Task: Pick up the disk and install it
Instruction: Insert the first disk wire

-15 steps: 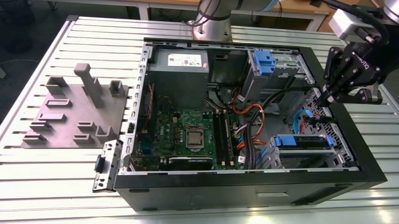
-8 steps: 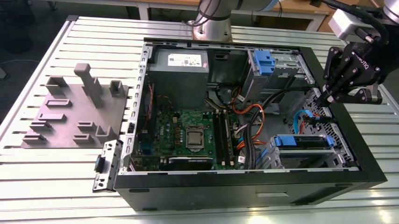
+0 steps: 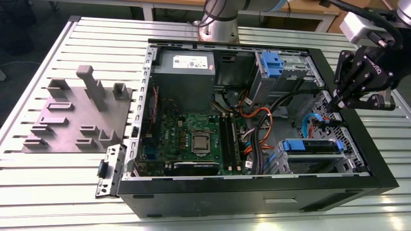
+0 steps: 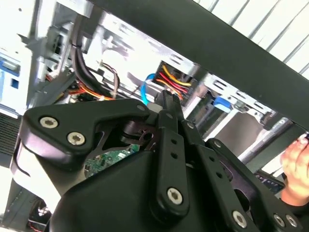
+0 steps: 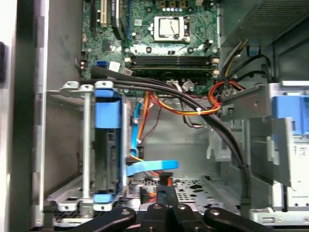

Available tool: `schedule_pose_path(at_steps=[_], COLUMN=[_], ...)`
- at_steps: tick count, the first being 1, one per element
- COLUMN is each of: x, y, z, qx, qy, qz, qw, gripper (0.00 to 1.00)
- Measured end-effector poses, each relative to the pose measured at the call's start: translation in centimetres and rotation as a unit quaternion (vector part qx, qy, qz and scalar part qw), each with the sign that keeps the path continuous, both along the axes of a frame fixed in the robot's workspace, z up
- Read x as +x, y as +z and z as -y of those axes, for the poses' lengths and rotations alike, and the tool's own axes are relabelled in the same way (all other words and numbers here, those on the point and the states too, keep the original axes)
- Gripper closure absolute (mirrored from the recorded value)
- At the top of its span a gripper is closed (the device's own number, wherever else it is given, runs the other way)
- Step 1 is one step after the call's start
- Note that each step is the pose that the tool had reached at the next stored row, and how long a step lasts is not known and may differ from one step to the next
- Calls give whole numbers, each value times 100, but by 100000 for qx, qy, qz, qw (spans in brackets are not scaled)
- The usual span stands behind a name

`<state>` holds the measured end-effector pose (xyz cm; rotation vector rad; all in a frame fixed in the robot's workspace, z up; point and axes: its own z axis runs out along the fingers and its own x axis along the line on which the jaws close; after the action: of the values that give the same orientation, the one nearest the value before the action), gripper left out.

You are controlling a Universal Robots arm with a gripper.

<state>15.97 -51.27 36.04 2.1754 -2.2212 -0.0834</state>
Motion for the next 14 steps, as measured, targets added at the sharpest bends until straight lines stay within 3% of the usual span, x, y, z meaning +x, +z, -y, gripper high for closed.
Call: schedule_pose_path(at_steps=[4,8,13,14], x=[5,24,35,39], y=[-2,-2,-2,-4], z=[18,19,18,18], qx=[-72,-1502,-1611,-1626], qy=[2,-2,7,1], qz=[0,1,-12,-16], qw=[100000,99989,99987,99987], gripper=[89,89,89,83])
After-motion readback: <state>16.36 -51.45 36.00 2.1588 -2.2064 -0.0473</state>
